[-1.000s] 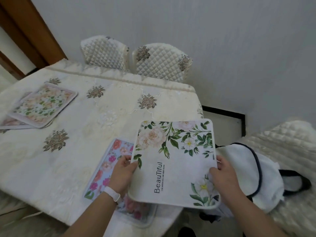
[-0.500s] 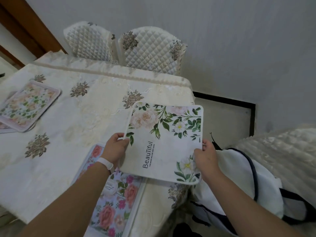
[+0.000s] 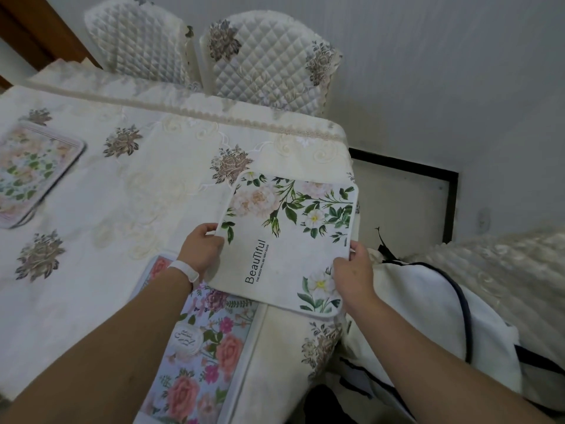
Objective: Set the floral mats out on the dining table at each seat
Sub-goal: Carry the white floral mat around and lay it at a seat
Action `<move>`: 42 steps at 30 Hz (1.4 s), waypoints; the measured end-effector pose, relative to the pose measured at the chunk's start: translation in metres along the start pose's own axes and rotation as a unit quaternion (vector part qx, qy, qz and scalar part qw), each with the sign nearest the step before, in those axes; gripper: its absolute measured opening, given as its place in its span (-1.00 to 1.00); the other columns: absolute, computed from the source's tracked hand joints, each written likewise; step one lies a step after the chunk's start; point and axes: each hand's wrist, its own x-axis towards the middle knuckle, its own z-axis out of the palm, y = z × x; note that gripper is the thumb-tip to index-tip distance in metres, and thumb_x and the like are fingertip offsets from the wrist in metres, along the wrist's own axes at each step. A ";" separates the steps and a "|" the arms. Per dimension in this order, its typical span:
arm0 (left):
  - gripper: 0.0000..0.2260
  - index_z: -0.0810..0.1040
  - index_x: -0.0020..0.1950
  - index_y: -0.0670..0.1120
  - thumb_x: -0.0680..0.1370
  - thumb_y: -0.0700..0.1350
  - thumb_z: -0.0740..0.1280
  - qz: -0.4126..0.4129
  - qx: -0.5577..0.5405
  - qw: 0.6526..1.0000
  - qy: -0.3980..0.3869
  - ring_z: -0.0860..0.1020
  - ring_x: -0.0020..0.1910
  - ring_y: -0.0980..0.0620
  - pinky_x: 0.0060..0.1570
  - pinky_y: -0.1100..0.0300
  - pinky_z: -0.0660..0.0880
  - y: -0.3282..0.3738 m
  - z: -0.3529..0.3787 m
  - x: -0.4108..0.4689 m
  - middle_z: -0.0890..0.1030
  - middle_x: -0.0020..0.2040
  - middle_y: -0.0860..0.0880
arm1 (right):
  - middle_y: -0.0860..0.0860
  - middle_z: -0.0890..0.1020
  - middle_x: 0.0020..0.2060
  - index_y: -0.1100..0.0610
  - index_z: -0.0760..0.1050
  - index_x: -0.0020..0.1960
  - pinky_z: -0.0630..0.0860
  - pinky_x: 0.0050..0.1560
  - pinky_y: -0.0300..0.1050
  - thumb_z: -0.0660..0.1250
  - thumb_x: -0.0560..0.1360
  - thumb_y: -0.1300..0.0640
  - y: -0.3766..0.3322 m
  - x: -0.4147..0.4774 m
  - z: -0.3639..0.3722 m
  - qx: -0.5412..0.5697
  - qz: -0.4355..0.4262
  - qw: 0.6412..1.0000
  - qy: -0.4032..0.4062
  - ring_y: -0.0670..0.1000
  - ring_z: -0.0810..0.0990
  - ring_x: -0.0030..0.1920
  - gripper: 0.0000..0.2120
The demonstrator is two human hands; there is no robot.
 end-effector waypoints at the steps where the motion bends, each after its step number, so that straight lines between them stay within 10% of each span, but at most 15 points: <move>1: -0.75 0.57 0.01 0.00 0.37 -0.20 0.29 -0.002 0.000 1.000 0.000 0.66 -0.16 -0.25 -0.07 -0.20 0.61 -0.003 -0.001 -0.001 0.69 -0.08 -0.18 | -0.01 0.62 0.00 0.03 0.43 0.16 0.41 -0.37 -0.26 0.17 0.51 0.38 0.003 -0.003 0.001 -0.001 0.006 1.000 0.002 -0.06 0.58 -0.18 -0.66; 34: -0.68 0.46 0.32 -0.08 0.57 -0.21 0.27 0.087 0.123 0.989 -0.003 0.50 -0.23 0.05 -0.30 0.24 0.38 -0.057 -0.002 -0.015 0.56 -0.12 -0.06 | -0.03 0.59 -0.11 0.09 0.45 0.26 0.41 -0.31 -0.22 0.26 0.48 0.35 0.047 -0.030 -0.029 -0.032 0.057 0.998 0.010 -0.10 0.55 -0.16 -0.62; 42: -0.68 0.45 0.32 -0.09 0.57 -0.22 0.27 0.074 0.103 0.992 0.006 0.57 -0.21 -0.14 -0.27 0.08 0.52 -0.079 -0.029 -0.028 0.59 0.02 -0.10 | -0.01 0.56 -0.13 0.14 0.44 0.27 0.40 -0.32 -0.19 0.27 0.52 0.34 0.057 -0.037 -0.036 -0.058 0.043 0.997 0.010 -0.07 0.55 -0.18 -0.66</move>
